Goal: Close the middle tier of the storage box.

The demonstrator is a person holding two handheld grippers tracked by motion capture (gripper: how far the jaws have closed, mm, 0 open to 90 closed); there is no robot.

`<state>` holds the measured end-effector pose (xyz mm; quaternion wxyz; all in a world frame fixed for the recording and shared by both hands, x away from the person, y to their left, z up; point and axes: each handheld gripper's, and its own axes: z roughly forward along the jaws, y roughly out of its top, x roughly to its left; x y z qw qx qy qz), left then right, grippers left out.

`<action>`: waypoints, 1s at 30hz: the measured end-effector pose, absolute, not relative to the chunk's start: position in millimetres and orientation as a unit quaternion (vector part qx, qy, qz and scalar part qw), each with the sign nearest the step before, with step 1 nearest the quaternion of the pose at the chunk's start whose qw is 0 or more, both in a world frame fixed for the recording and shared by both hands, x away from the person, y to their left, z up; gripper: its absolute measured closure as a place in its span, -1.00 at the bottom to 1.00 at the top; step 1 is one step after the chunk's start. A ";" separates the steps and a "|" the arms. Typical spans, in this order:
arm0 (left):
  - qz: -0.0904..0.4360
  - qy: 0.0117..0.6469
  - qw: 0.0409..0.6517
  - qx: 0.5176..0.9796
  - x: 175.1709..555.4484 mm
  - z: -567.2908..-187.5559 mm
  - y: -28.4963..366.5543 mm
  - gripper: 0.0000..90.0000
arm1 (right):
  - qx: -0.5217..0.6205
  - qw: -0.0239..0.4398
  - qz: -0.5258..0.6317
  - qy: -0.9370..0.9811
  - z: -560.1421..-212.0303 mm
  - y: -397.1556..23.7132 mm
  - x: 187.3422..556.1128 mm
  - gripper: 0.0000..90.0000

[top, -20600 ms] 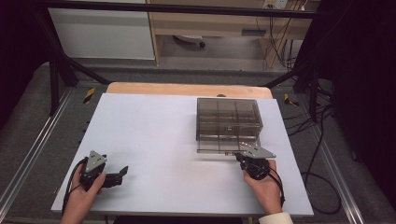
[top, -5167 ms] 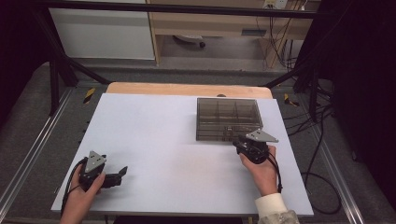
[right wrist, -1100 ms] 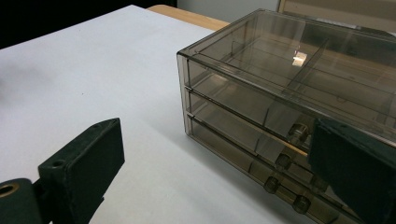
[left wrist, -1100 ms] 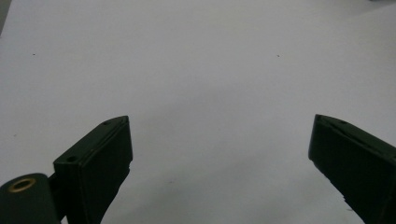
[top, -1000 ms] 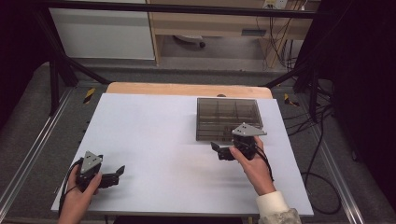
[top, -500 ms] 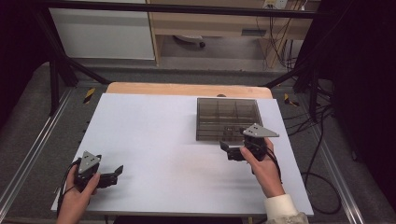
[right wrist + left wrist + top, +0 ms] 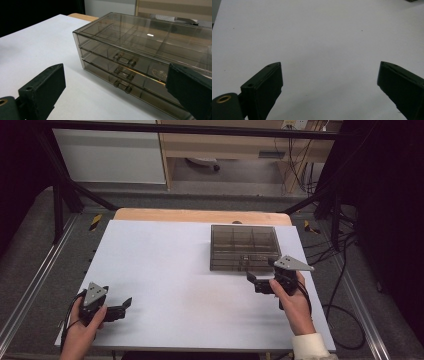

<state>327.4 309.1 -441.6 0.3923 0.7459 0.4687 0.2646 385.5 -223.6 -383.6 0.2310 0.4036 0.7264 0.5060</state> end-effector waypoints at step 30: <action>0.264 0.466 0.391 0.748 328.1 -442.1 309.1 -0.86 | 0.432 0.239 0.507 0.707 -398.5 -259.1 362.4 -0.94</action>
